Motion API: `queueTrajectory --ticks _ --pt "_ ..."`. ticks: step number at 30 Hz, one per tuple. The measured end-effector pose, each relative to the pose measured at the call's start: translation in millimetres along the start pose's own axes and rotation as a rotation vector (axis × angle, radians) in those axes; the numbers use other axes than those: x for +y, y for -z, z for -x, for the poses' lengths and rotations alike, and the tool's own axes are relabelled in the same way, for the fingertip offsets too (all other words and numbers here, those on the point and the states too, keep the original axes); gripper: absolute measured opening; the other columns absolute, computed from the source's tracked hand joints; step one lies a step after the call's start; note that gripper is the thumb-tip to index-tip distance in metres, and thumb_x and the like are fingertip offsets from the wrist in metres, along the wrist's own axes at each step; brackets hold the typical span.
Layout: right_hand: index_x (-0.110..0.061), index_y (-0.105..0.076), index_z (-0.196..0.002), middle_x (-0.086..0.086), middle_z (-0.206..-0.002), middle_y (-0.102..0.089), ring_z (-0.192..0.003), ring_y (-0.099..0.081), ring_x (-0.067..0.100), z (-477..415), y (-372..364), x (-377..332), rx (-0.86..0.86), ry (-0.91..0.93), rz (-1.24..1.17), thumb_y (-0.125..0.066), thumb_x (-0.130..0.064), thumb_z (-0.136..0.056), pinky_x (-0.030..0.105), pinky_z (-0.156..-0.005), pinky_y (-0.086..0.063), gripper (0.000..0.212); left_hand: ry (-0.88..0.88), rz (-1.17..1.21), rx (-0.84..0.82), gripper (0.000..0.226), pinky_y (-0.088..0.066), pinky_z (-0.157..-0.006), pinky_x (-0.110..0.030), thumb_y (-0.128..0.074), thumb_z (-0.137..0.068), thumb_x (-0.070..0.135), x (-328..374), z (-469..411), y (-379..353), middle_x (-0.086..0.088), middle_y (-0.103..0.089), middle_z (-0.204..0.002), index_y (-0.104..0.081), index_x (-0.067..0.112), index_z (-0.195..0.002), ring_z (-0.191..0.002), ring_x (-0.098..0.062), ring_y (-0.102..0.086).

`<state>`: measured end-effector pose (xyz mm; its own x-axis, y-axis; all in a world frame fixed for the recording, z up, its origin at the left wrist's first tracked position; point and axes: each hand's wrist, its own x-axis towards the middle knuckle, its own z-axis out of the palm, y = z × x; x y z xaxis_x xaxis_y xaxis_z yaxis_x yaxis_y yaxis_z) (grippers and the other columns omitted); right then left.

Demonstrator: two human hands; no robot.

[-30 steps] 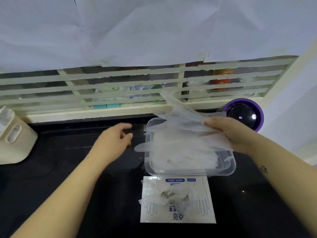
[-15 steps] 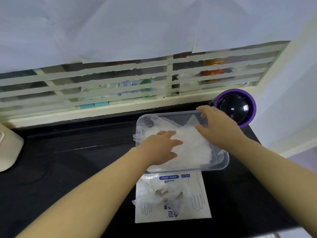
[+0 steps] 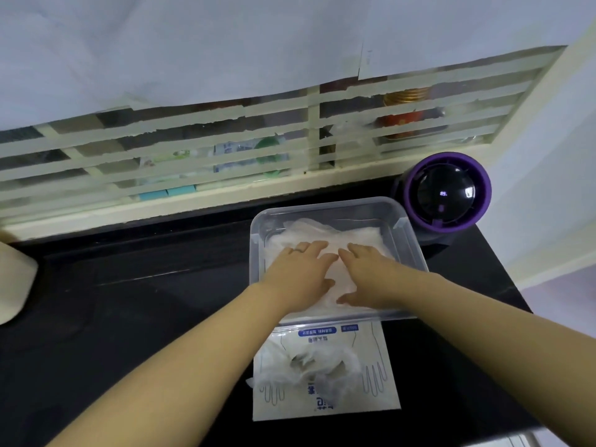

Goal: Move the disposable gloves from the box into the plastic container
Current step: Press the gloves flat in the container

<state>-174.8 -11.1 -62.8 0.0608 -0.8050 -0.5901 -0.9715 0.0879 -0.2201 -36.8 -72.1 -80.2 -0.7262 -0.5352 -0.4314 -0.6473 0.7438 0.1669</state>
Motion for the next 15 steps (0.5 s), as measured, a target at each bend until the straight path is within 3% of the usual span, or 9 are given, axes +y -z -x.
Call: queueTrajectory --ticks 4,9,15 --pt "-0.008 -0.011 -0.151 0.013 -0.157 -0.017 -0.142 -0.019 0.029 1 6 -7 0.008 0.021 0.040 -0.059 -0.049 -0.089 0.039 -0.115 -0.025 0.088 0.075 0.030 -0.019 0.065 -0.012 -0.119 -0.043 -0.036 -0.100 0.052 1 7 6 -0.002 -0.006 -0.163 -0.017 0.024 -0.155 -0.148 -0.026 -0.009" --pt "-0.010 -0.001 -0.153 0.016 -0.160 0.002 -0.147 -0.003 0.035 -7 2 -4 -0.059 -0.043 0.109 -0.057 -0.051 -0.090 0.046 -0.117 -0.017 0.094 0.159 0.111 -0.244 0.086 0.008 -0.120 -0.049 -0.038 -0.093 0.066 1 4 5 -0.004 0.020 -0.161 0.004 0.024 -0.155 -0.147 -0.027 0.020" --pt "-0.014 0.014 -0.152 0.014 -0.158 0.022 -0.146 0.014 0.034 -16 -5 8 -0.148 -0.068 0.067 -0.055 -0.051 -0.091 0.046 -0.119 -0.007 0.099 0.208 0.252 -0.461 0.097 0.003 -0.120 -0.050 -0.049 -0.085 0.069 -8 -8 9 0.001 0.026 -0.159 0.011 0.037 -0.152 -0.147 -0.024 0.022"
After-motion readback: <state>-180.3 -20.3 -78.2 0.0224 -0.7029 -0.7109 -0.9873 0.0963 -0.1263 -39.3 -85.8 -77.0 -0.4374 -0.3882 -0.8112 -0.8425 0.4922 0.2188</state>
